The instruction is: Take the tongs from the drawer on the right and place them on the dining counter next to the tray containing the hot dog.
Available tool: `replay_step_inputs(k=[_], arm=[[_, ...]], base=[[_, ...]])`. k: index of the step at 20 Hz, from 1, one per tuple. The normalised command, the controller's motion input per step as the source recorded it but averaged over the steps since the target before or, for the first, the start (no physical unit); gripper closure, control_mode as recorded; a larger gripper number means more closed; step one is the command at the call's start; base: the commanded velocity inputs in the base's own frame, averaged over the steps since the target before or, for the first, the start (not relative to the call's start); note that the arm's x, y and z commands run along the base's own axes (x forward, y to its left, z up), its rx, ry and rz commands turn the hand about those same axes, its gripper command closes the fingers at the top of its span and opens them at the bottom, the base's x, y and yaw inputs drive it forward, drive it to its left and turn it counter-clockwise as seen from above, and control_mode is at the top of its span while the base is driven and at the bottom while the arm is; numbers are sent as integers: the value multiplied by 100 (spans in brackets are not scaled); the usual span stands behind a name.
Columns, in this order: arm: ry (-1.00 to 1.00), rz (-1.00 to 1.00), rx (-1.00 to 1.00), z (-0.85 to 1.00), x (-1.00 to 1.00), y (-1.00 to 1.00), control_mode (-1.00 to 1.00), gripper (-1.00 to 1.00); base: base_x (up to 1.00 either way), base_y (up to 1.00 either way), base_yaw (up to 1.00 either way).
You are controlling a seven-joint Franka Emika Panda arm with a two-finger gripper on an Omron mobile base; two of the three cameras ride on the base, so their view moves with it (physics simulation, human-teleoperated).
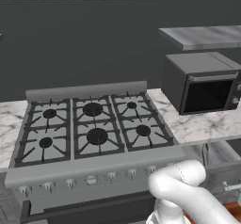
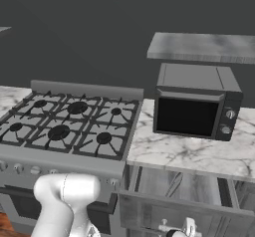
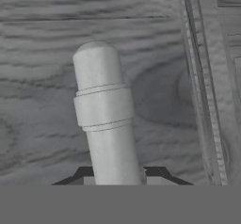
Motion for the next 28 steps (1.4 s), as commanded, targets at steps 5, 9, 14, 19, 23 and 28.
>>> replay_step_inputs(k=[5, 9, 14, 19, 23, 28], arm=[[0, 0, 0, 0, 0, 0, -100, -100], [0, 0, 0, 0, -4, 0, -100, -100], [0, 0, -5, 14, -28, 0, -100, -100], [1, 0, -11, 31, -31, 0, -100, -100], [7, -1, -12, 48, -30, 0, -100, -100], [11, -2, -12, 57, -29, 0, -100, -100]], base=[[0, 0, 0], [0, 0, 0], [0, 0, 0], [0, 0, 0], [0, 0, 0], [0, 0, 0]])
